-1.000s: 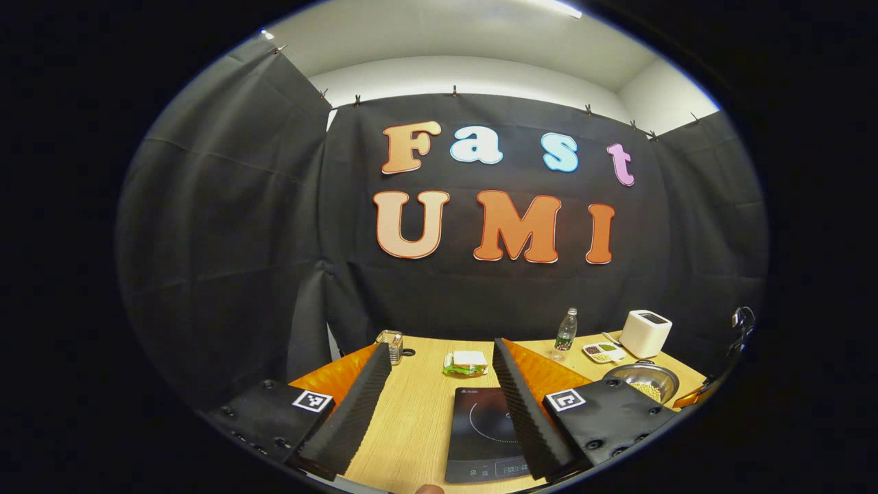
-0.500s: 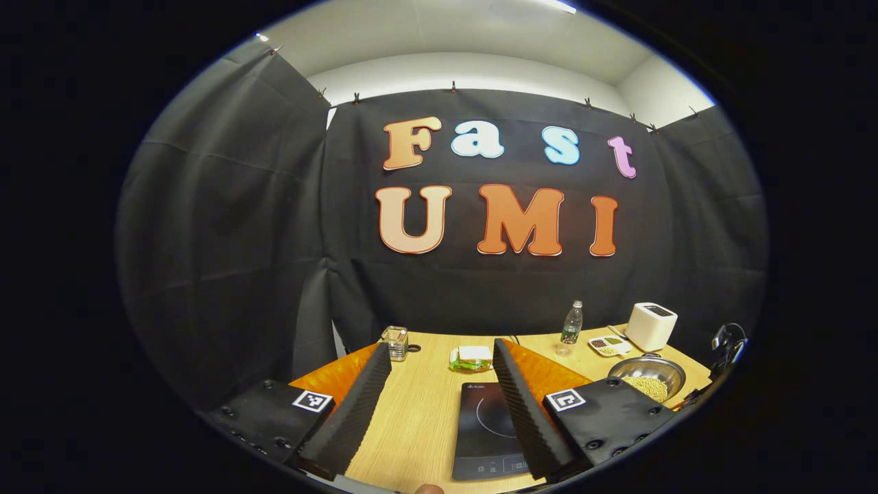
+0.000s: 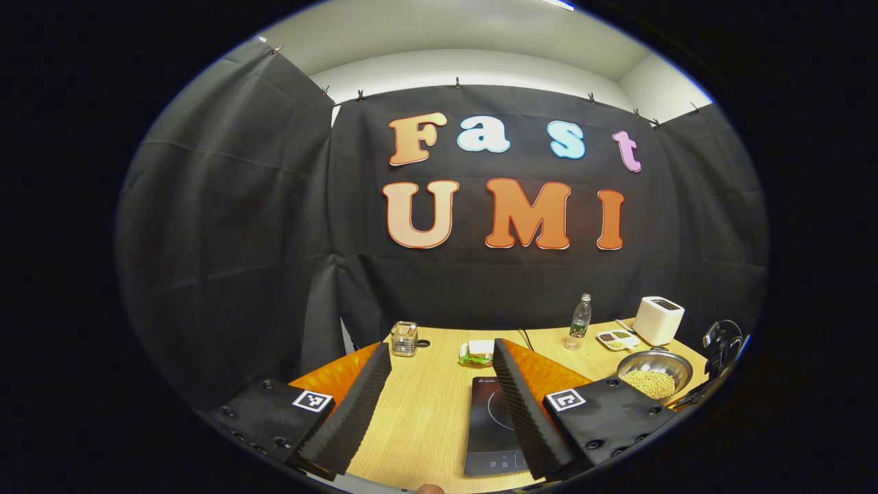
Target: First push the handle of the pot to place it horizontally, then grasp the pot with both hands and set it on the induction cooktop.
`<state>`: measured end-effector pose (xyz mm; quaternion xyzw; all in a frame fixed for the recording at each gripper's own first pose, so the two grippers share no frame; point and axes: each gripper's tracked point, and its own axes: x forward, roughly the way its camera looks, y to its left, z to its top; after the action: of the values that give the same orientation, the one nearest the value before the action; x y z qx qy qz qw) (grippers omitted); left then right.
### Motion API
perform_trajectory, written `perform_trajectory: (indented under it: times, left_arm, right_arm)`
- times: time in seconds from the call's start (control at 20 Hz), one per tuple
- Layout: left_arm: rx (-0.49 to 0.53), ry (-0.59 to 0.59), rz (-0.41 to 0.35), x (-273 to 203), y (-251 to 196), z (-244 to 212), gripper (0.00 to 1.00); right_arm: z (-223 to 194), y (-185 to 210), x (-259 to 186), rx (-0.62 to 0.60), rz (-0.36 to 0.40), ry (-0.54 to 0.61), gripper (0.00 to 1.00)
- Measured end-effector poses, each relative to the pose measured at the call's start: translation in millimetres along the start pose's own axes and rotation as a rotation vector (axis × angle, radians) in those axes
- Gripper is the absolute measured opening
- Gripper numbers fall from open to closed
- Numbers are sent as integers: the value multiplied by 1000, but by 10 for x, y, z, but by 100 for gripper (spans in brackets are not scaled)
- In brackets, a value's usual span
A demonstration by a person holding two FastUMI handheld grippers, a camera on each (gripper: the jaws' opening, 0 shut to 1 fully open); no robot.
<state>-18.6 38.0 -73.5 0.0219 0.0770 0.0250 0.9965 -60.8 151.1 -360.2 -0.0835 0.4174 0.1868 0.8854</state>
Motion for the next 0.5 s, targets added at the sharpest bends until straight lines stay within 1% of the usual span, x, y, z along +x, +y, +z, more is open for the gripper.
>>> perform_trajectory:
  times: [0.15, 0.5]
  left_arm:
    - [6, -4, 5, -14, 39, 6, 98]
    - [15, -22, 5, -33, 92, 67, 98]
  right_arm:
    - [49, 13, 46, -6, -8, 3, 0]
    - [122, 117, 133, 0, 7, 19, 0]
